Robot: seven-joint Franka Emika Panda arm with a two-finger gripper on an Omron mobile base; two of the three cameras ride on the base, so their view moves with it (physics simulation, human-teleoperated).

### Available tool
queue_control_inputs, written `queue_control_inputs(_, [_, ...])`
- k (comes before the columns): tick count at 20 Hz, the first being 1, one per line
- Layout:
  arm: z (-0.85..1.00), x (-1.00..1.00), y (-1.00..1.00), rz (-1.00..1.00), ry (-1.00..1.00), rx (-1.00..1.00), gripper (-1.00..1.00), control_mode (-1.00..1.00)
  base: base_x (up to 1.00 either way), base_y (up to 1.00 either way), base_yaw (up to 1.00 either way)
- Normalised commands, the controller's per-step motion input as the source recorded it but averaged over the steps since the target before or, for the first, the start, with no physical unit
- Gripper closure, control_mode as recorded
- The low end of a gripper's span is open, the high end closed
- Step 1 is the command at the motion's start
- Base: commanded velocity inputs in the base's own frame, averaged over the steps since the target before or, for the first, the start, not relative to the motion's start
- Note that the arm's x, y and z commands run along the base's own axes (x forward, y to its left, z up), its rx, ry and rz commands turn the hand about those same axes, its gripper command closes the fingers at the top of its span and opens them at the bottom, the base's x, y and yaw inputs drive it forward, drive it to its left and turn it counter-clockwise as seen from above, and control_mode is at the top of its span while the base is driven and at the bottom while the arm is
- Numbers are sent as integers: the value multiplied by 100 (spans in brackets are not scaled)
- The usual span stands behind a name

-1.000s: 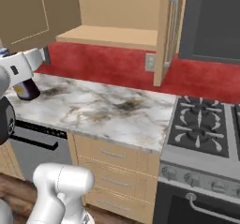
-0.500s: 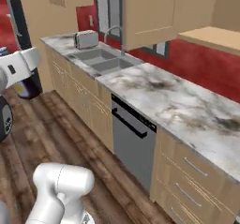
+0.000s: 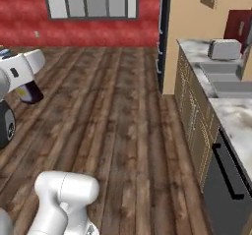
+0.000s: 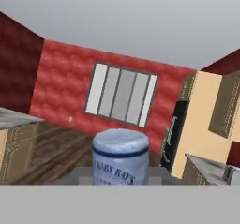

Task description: Move the condiment bottle and mustard from the cabinet to the dining counter.

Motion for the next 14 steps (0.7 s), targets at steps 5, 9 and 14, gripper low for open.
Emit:
queue_control_inputs(5, [0,0,0,0,0,0,100,100,0,0,100])
queue_control_inputs(9, [0,0,0,0,0,0,100,100,0,0,100])
queue_control_inputs(14, [0,0,0,0,0,0,100,100,4,30,84])
